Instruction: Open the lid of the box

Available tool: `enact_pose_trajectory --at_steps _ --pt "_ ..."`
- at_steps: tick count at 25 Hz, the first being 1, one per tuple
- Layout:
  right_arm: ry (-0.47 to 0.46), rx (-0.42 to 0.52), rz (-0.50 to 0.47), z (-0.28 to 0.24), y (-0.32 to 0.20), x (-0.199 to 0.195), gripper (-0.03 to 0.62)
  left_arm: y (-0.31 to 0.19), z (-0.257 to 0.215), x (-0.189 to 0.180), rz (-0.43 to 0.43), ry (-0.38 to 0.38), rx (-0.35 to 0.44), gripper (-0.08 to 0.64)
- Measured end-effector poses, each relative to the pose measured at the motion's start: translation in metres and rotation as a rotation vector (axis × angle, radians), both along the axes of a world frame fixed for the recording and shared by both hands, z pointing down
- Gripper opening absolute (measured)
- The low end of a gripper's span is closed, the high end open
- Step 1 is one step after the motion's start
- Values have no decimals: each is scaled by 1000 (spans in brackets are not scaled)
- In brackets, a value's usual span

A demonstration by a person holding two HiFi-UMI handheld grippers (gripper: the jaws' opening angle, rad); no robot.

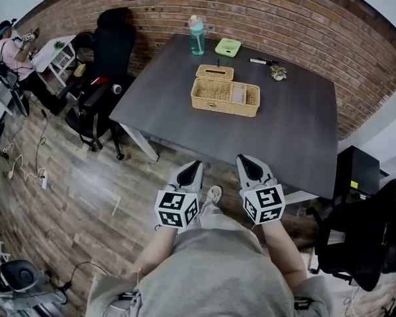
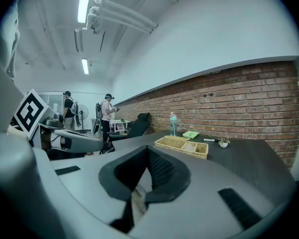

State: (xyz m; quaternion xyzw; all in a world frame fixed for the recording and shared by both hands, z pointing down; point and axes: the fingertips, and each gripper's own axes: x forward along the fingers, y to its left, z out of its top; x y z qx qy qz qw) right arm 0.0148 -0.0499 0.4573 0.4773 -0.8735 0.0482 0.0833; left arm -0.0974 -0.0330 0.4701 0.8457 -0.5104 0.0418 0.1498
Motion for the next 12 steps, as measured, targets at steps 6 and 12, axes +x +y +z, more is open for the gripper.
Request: enact_pose_trajectory --at_steps 6,12 --pt "-14 3 6 1 28 2 3 22 -3 4 7 -2 7 25" --pt "-22 -8 11 7 42 3 3 33 -3 5 8 -6 7 23"
